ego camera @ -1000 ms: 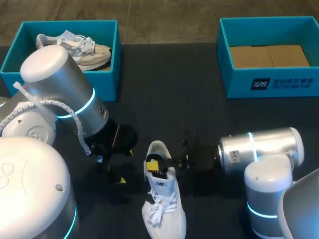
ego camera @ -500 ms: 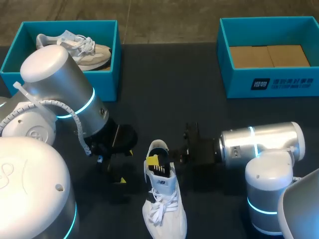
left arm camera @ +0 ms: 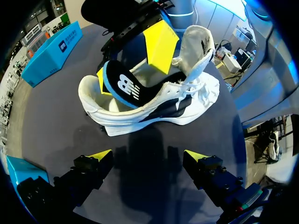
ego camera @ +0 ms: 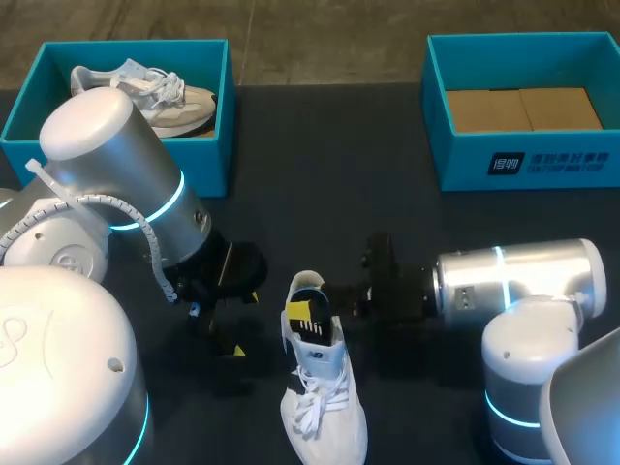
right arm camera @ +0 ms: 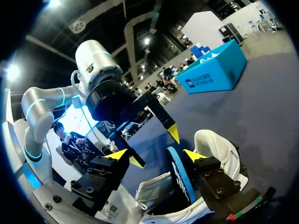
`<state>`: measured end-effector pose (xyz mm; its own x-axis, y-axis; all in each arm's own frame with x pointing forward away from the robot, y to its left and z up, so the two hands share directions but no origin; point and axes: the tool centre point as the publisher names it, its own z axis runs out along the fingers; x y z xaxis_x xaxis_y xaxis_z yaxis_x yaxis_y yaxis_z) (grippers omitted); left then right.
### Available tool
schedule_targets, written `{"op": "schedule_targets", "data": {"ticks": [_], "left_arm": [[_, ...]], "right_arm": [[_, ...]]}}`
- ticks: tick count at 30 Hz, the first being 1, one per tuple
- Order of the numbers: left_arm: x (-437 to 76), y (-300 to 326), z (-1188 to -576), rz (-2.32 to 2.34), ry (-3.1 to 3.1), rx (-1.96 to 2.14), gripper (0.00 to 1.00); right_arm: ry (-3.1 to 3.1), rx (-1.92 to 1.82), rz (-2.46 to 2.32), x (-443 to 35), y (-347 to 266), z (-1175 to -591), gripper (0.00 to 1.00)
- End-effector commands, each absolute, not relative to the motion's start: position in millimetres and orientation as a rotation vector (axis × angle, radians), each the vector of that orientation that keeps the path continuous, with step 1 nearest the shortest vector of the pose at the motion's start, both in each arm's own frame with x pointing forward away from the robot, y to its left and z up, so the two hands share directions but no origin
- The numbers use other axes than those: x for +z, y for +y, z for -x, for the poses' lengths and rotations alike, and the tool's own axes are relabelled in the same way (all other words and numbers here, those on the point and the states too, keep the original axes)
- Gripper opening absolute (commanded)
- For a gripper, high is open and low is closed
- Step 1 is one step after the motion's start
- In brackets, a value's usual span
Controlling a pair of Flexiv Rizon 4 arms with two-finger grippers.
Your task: Take the shoe out of the shoebox, open the shoe tongue, remove and reinsert the insole, then place the shoe into the shoebox
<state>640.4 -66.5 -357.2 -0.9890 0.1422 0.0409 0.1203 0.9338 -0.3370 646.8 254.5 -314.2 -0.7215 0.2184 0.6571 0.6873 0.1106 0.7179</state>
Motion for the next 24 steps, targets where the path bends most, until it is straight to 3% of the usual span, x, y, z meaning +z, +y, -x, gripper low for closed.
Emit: {"op": "schedule_targets", "data": {"ticks": [1,14,17,24], "left_arm": [[-358,-65,-640,0.207,-3.026,0.526,1.0],[-358,-65,-640,0.207,-3.026,0.526,1.0],[-358,-65,-640,0.207,-3.026,0.526,1.0],[-358,-65,-640,0.207,-3.026,0.526,1.0]], "right_arm": [[-2.023,-1.644,0.905,-309,253,-643,0.76],[-2.109,-1.629,1.06,-290,227,-642,0.9],[-2.158,-1.58,1.124,-283,222,-643,1.0],[-2.248,-1.488,1.212,-270,213,-644,1.0]]}}
